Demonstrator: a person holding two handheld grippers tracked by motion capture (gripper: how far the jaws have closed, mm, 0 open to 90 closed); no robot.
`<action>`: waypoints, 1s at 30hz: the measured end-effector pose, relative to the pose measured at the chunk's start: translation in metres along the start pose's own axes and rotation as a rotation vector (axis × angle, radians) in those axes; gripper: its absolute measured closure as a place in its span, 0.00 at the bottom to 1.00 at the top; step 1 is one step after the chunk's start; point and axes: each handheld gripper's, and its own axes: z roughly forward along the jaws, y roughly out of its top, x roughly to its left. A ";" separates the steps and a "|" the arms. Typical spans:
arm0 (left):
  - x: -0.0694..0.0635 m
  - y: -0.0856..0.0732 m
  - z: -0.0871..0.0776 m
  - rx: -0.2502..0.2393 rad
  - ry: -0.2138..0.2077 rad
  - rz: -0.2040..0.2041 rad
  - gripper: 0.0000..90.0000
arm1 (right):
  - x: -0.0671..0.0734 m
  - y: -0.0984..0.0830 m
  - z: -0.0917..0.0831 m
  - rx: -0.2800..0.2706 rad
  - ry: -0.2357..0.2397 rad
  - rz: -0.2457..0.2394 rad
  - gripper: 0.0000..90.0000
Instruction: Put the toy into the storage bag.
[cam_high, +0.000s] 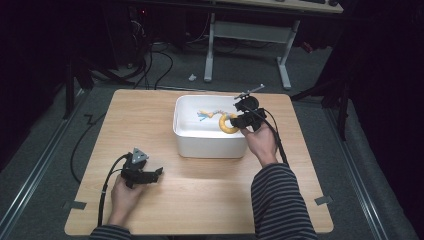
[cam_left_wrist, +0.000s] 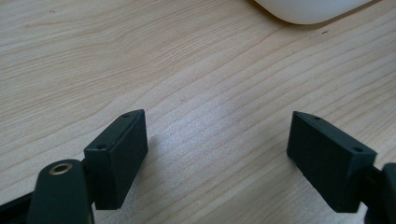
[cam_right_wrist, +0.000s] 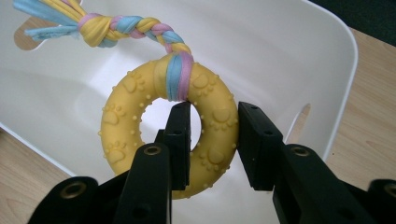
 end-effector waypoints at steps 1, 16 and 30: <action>0.000 0.000 0.000 0.000 0.000 0.000 0.23 | 0.001 0.000 0.001 0.004 0.000 0.001 0.75; 0.000 0.000 0.000 0.000 0.000 0.000 0.23 | 0.005 -0.004 0.011 0.044 0.028 -0.015 0.75; 0.000 0.000 0.000 0.000 0.000 0.000 0.23 | 0.009 -0.006 0.011 0.044 0.019 -0.026 0.74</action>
